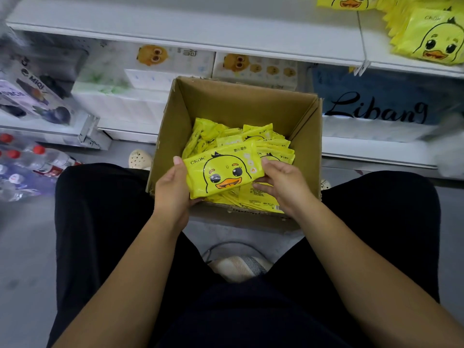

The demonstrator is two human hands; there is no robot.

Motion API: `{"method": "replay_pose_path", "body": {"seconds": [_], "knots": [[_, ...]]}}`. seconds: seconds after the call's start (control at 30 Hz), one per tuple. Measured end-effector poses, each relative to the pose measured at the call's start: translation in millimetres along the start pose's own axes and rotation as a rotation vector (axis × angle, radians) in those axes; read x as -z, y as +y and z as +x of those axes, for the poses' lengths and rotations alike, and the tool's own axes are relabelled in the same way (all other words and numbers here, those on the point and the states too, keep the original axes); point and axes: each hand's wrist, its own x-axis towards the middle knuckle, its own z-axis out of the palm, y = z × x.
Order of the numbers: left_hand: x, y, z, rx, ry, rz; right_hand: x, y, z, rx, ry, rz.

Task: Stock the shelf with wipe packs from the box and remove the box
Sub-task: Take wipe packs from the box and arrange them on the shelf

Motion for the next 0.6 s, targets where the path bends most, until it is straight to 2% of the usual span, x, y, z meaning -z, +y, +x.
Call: {"method": "replay_pose_path", "body": {"seconds": [0.17, 0.3, 0.37, 0.5, 0.6], "knots": [[-4, -12, -3, 0.118, -0.232, -0.268, -2, -1, 4, 0.076, 0.093, 0.041], [-6, -15, -2, 0.164, -0.252, -0.418, -3, 2, 2, 0.113, 0.080, 0.012], [-5, -15, 0, 0.157, -0.216, -0.346, -4, 3, 2, 0.133, 0.100, -0.021], [0, -21, 5, 0.086, -0.129, 0.020, -4, 1, 4, 0.107, 0.133, -0.075], [1, -14, 10, 0.035, -0.120, 0.118, -5, -2, 9, 0.097, 0.180, -0.108]]}}
